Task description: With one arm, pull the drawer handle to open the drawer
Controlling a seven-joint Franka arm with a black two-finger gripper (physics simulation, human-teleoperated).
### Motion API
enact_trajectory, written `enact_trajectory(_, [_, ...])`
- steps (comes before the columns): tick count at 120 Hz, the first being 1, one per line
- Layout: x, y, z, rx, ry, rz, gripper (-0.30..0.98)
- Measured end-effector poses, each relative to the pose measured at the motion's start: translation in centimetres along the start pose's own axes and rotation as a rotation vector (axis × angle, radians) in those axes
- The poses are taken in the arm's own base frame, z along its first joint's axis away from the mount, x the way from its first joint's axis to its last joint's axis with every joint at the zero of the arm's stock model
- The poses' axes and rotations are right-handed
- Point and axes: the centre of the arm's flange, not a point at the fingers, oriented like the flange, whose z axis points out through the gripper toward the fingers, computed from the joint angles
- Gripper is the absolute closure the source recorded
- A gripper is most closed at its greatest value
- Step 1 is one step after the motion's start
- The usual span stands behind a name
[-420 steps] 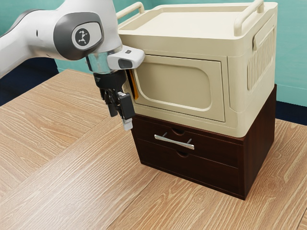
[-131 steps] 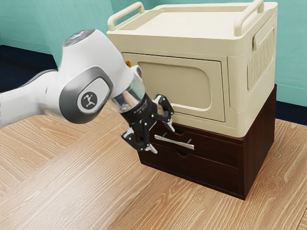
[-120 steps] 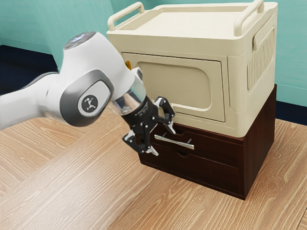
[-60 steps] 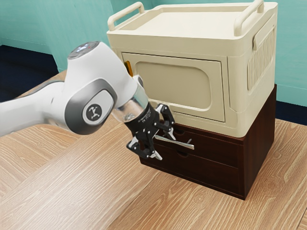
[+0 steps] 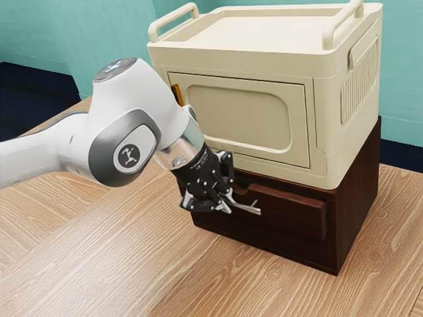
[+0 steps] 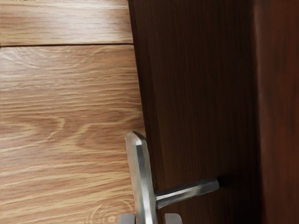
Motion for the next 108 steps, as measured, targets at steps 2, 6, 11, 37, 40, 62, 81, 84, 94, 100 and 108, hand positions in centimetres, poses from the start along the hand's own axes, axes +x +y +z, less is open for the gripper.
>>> enact_trajectory(2, [0.0, 0.0, 0.0, 0.0, 0.0, -0.001, 0.71])
enact_trajectory(6, [0.0, 0.0, 0.0, 0.001, 0.0, -0.003, 0.73])
enact_trajectory(11, [0.0, -0.1, -0.1, 0.001, 0.0, -0.004, 0.74])
enact_trajectory(37, [-0.1, -1.6, -0.8, 0.006, 0.0, -0.009, 0.77])
enact_trajectory(40, [-0.1, -1.9, -0.9, 0.007, 0.0, -0.01, 0.78])
enact_trajectory(62, [-0.2, -3.2, -1.2, 0.01, -0.001, -0.011, 0.78])
enact_trajectory(81, [-0.4, -4.2, -1.4, 0.012, -0.003, -0.011, 0.78])
enact_trajectory(84, [-0.4, -4.3, -1.3, 0.013, -0.003, -0.011, 0.78])
enact_trajectory(94, [-0.7, -4.8, -1.3, 0.016, -0.004, -0.006, 0.78])
enact_trajectory(100, [-0.8, -5.0, -1.6, 0.013, -0.004, -0.003, 0.79])
enact_trajectory(108, [-0.9, -5.4, -1.8, 0.01, -0.005, -0.001, 0.79])
